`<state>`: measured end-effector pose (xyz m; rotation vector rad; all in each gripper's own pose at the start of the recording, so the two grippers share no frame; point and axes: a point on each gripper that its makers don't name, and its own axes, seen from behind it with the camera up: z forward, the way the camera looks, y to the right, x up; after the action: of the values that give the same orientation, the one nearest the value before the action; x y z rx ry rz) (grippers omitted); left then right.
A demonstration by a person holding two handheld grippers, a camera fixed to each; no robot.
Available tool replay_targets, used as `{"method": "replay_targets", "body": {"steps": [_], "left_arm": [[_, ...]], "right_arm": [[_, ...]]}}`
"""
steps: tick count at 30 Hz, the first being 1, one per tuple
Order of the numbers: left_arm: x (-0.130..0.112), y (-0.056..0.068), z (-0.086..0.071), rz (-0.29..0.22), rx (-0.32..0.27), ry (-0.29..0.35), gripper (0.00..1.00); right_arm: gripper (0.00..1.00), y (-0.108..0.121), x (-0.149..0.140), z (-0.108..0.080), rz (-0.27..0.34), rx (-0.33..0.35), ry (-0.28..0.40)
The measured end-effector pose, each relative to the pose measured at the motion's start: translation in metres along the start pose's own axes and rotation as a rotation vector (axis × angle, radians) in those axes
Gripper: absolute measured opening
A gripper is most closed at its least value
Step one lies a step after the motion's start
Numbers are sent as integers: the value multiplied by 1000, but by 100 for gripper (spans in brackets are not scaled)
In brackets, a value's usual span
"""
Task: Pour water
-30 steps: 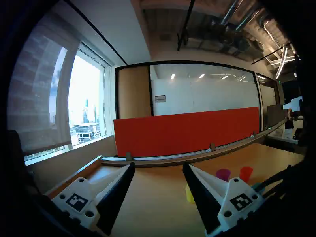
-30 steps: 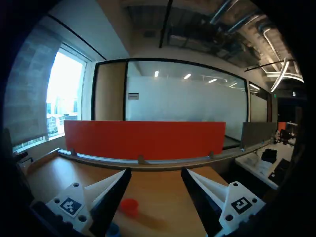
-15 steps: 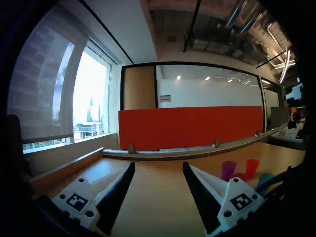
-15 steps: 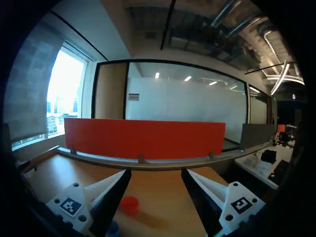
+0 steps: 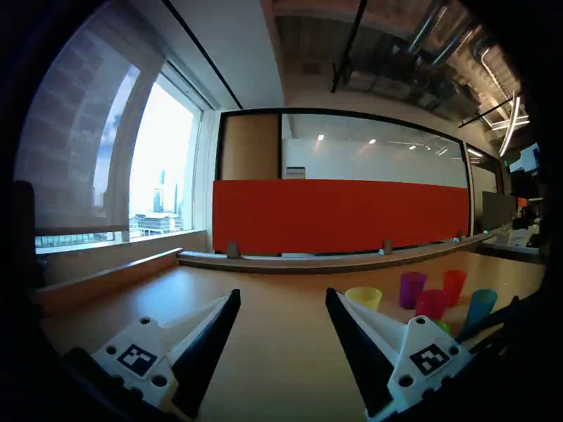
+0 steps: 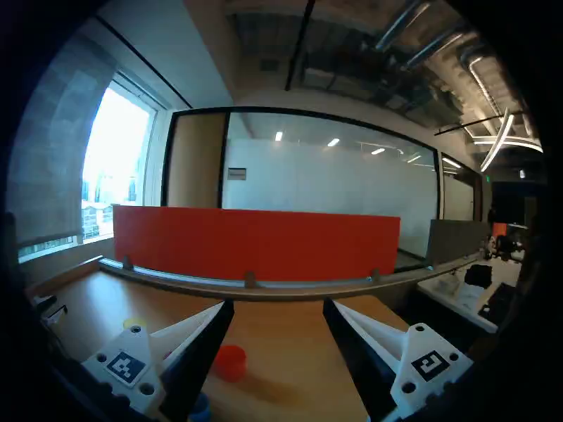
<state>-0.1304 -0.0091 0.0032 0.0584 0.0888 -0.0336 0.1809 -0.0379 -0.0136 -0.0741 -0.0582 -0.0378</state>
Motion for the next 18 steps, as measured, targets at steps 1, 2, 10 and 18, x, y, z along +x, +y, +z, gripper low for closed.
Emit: {"method": "replay_targets", "body": {"steps": [1, 2, 10, 18], "left_arm": [[-3, -2, 0, -3, 4, -2, 89], [-5, -4, 1, -7, 8, -3, 89], [-18, -7, 3, -15, 17, -6, 89], [-21, -3, 3, 16, 14, -10, 89]], "right_arm": [[98, -1, -1, 0, 0, 2, 0], [98, -2, -3, 1, 1, 4, 0], [98, -7, -8, 2, -3, 10, -1], [98, -7, -7, -2, -14, 6, 2]]}}
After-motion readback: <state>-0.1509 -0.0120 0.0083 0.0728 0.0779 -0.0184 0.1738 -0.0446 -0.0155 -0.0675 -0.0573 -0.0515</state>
